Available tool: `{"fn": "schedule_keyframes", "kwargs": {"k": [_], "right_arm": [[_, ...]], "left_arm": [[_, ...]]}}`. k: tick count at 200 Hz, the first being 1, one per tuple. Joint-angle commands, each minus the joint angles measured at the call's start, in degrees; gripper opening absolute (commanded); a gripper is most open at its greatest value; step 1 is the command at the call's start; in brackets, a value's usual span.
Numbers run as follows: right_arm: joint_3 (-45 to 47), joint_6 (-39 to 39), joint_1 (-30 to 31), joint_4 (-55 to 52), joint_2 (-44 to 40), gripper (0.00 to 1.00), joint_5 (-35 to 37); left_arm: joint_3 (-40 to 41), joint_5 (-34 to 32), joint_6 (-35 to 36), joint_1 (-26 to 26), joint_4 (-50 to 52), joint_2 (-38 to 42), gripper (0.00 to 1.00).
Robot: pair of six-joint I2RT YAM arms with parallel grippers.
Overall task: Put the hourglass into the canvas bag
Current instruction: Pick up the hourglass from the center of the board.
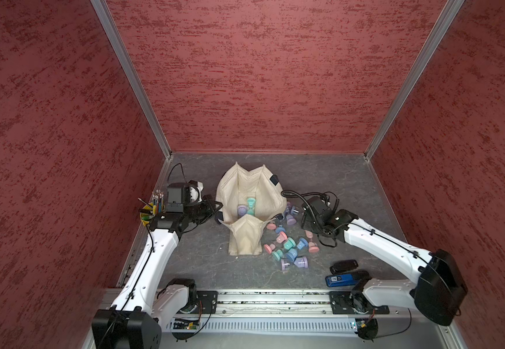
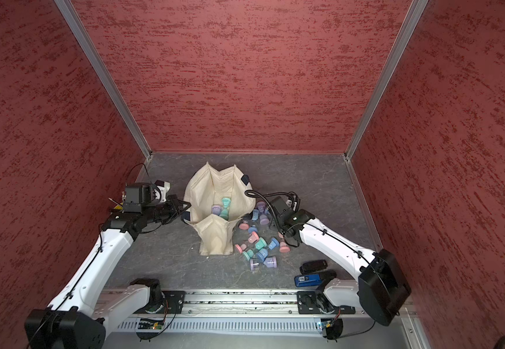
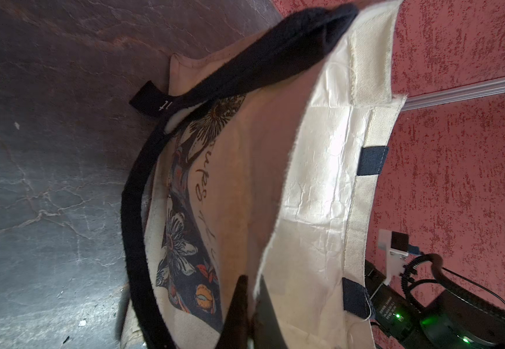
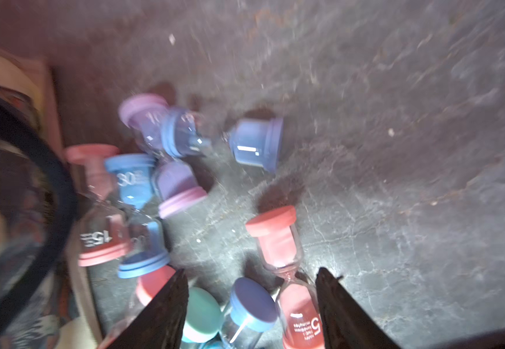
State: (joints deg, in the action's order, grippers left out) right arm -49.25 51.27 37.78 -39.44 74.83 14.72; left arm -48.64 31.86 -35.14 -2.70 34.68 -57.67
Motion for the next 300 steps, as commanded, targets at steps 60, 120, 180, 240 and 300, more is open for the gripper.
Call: {"fn": "schedule_keyframes", "kwargs": {"k": [60, 120, 180, 240, 300], "right_arm": [[3.32, -0.18, -3.64, 7.25, 6.60, 0.66, -4.13], [4.10, -0.50, -4.54, 9.09, 10.14, 0.64, -4.68], [5.03, -0.54, -6.01, 11.13, 13.40, 0.60, -5.61], [6.52, 0.26, -6.84, 12.02, 13.82, 0.46, -6.41], [7.45, 0.88, -7.28, 12.24, 12.47, 0.22, -6.11]], "left_arm": [[0.48, 0.40, 0.63, -0.37, -0.05, 1.23, 0.04], [0.73, 0.40, 0.42, -0.38, -0.22, 1.22, 0.04], [0.37, 0.50, 0.37, -0.37, -0.31, 1.04, 0.04], [0.63, 0.56, 0.17, -0.38, -0.55, 1.06, 0.04], [0.79, 0.62, 0.24, -0.37, -0.57, 1.05, 0.04]]}}
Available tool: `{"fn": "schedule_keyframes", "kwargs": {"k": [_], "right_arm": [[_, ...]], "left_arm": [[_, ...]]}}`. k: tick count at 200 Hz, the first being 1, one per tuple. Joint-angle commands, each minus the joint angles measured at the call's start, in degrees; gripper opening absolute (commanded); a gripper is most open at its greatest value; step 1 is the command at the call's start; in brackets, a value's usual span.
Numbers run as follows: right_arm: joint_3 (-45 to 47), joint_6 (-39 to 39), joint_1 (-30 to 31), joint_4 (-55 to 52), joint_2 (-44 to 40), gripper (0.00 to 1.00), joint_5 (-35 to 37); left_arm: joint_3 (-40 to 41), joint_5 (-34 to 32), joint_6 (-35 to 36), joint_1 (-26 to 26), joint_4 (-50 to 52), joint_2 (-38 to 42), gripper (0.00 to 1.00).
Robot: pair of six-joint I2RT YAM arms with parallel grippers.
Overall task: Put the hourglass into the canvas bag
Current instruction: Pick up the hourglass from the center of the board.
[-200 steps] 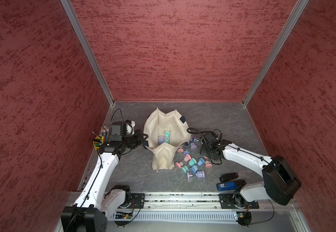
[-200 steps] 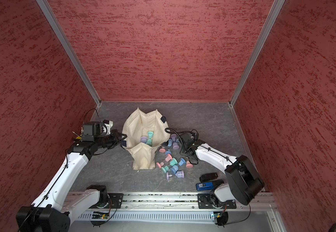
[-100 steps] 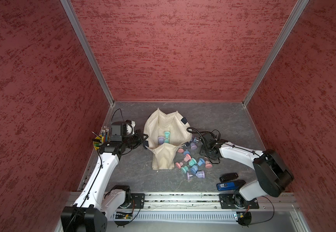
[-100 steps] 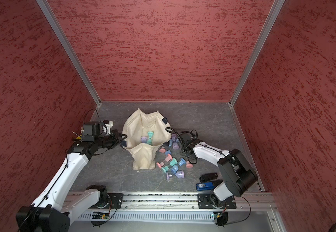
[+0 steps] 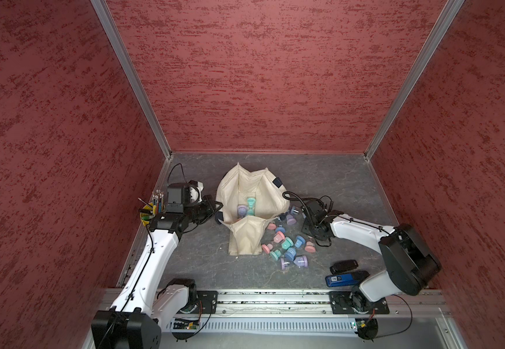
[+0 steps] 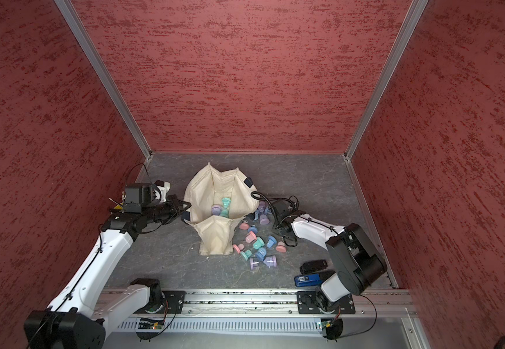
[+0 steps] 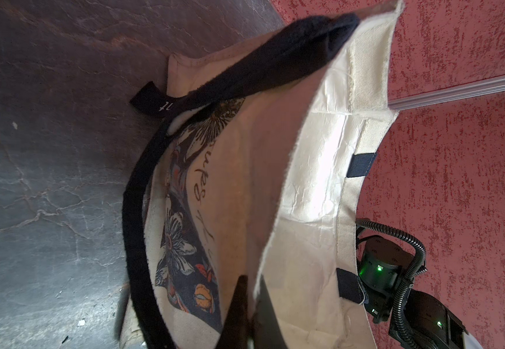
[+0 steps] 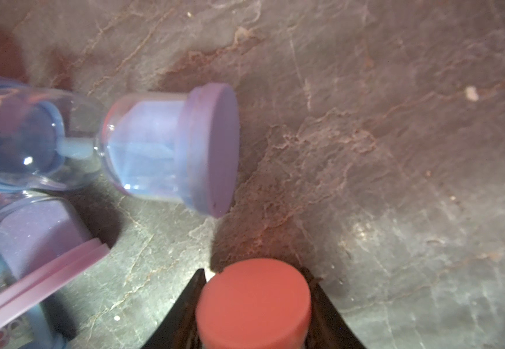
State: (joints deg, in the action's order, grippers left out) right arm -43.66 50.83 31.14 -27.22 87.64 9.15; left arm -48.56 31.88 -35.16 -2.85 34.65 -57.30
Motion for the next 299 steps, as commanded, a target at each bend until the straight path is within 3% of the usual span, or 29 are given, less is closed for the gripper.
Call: {"fn": "schedule_keyframes", "kwargs": {"k": [1, 54, 104, 162, 194, 299], "right_arm": [[1.88, 1.35, -0.68, 0.04, -0.39, 0.22, -0.49], [2.87, 1.69, -0.72, 0.33, -3.55, 0.06, 0.41], [2.87, 2.27, -0.64, -2.04, -11.78, 0.00, 4.14], [-4.15, 2.02, -0.70, -8.18, -19.78, 0.00, 6.61], [-10.30, 1.25, -0.67, -10.31, -22.71, 0.00, 6.45], [-27.20, -1.19, 1.02, -9.12, -18.38, 0.00, 2.28]], "left_arm": [[0.77, 0.62, 0.22, -0.22, -0.60, 0.69, 0.04], [1.04, 0.55, 0.25, -0.17, -0.64, 1.00, 0.04], [0.90, 0.71, 0.28, -0.13, -0.67, 0.74, 0.04], [0.73, 0.47, 0.07, -0.10, -0.64, 0.81, 0.04], [0.59, 0.38, 0.09, -0.05, -0.55, 0.97, 0.17], [0.99, 1.04, -0.53, 1.09, -0.62, 2.13, 0.16]]}}
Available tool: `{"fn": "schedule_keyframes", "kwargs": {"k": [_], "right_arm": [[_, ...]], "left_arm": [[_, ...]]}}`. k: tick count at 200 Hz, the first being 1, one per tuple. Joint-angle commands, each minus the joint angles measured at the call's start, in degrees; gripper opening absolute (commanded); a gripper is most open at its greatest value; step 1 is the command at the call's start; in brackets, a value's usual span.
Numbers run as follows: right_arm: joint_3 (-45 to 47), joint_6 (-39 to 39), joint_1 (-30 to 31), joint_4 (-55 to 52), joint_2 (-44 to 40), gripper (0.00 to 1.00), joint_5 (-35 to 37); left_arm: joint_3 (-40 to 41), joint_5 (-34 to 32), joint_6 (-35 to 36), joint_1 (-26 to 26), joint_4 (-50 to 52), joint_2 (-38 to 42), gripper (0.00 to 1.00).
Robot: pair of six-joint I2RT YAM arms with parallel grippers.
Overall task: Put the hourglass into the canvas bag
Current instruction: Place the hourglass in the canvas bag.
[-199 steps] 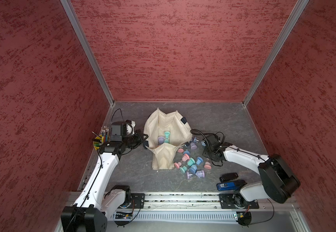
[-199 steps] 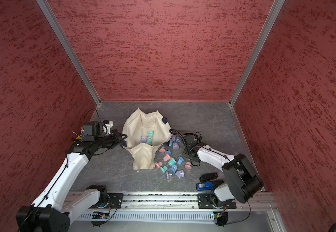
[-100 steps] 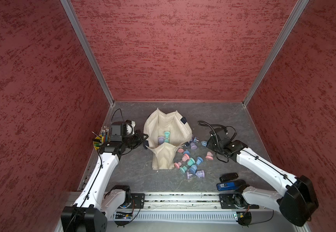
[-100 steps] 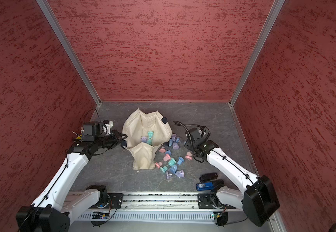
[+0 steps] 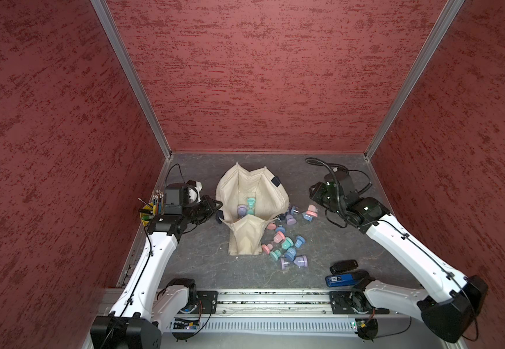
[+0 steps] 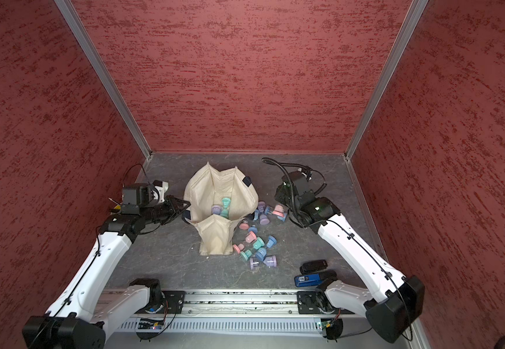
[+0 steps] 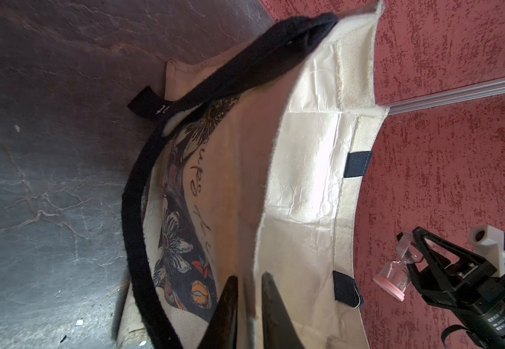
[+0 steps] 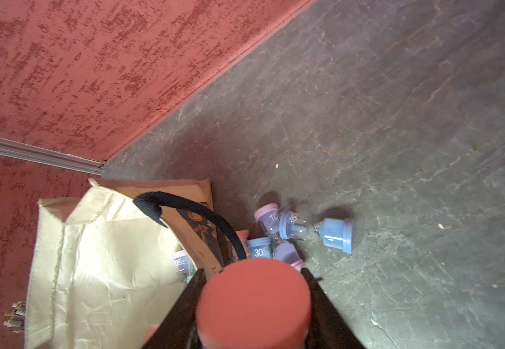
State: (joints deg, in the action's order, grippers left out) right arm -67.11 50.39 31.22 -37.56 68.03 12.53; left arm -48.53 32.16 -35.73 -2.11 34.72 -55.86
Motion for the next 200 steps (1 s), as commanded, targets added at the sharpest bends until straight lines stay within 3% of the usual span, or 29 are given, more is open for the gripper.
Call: {"fn": "schedule_keyframes", "kwargs": {"k": [1, 122, 200], "right_arm": [[-3.91, -0.79, 0.98, 1.29, 1.32, 0.00, -1.11], [-22.80, -4.42, 12.72, 4.51, 14.92, 0.00, 0.21], [-27.19, -6.45, 15.17, 7.74, 24.68, 0.00, -4.13]], "left_arm": [[0.98, 0.73, 0.04, 0.35, -0.70, 0.63, 0.15], [0.79, 1.42, 0.12, 0.36, -0.62, -0.68, 0.05], [0.14, 1.43, 0.75, 0.35, 0.44, -0.49, 0.00]]}}
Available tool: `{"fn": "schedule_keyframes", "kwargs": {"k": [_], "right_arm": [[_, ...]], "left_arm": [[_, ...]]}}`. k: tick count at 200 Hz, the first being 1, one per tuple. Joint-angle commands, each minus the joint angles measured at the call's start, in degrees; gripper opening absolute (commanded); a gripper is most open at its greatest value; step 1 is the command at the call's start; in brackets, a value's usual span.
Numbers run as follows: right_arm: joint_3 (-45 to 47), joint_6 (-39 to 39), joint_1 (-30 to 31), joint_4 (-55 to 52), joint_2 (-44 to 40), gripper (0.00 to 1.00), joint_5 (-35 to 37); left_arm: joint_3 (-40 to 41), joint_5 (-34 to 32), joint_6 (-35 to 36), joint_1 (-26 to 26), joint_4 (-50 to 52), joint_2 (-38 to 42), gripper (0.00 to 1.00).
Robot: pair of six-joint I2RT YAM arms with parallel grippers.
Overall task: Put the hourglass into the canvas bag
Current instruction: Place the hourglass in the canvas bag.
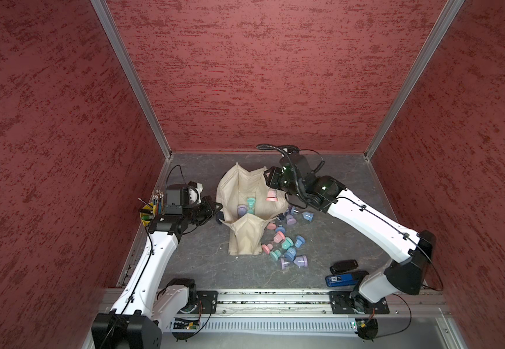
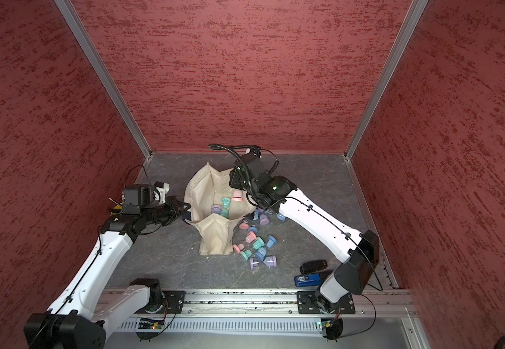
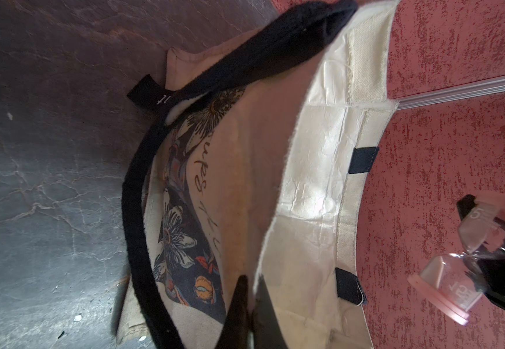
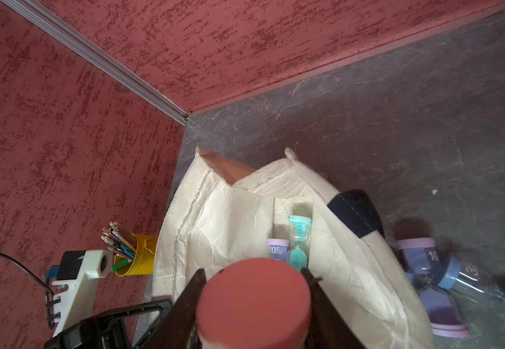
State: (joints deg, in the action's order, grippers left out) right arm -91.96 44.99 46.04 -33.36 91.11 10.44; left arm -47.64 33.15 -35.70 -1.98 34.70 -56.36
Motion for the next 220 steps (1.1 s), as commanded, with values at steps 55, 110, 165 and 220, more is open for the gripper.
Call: {"fn": "schedule_keyframes", "kwargs": {"k": [55, 110, 165, 220], "right_arm": [[-4.62, -1.75, 0.36, 2.36, 9.23, 0.00, -4.63], [-3.86, -1.41, 0.38, 2.84, 14.13, 0.00, -6.39], [-2.73, -0.97, 1.13, 4.21, 16.81, 0.00, -7.43], [-2.43, -0.18, 3.47, 4.95, 20.36, 0.00, -7.36]], "left_arm": [[-1.00, 0.61, 1.58, 0.22, 0.90, 0.03, 0.00], [-1.19, 1.04, 1.91, 0.14, 1.16, 0.43, 0.00], [-0.70, 0.97, 2.04, 0.13, 0.99, 0.70, 0.00], [-0.38, 1.02, 1.88, 0.13, 0.64, 0.51, 0.00]]}}
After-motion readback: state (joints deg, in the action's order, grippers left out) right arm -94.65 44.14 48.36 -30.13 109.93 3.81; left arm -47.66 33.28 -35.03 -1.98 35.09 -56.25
